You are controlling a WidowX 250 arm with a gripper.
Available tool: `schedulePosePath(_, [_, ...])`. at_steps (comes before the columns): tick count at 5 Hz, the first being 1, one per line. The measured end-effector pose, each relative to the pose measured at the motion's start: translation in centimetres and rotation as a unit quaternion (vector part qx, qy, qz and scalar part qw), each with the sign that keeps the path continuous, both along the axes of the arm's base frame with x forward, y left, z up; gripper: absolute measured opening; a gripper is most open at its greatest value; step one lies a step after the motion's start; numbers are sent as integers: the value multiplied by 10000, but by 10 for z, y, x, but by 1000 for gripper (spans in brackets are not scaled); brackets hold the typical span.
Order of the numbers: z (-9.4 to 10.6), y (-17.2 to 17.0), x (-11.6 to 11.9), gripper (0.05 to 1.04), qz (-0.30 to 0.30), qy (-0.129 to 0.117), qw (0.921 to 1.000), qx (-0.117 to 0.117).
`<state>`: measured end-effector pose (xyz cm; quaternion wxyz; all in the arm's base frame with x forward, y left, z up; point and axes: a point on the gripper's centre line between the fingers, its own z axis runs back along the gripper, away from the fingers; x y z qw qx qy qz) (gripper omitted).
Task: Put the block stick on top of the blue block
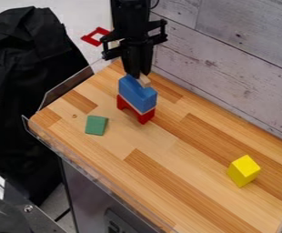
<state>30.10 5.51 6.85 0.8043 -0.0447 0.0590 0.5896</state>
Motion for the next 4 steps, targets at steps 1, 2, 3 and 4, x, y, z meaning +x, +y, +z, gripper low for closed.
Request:
schedulePosePath(1, [-5,-3,-4,126,94,53,9999,-28])
schedulePosePath(2, [-10,-9,-3,126,167,27,9998,-109])
schedulePosePath(3, [-15,-11,-2,126,239,70,9995,-187])
schedulePosePath(4, [-20,-13,-1,126,293,115,9992,-245])
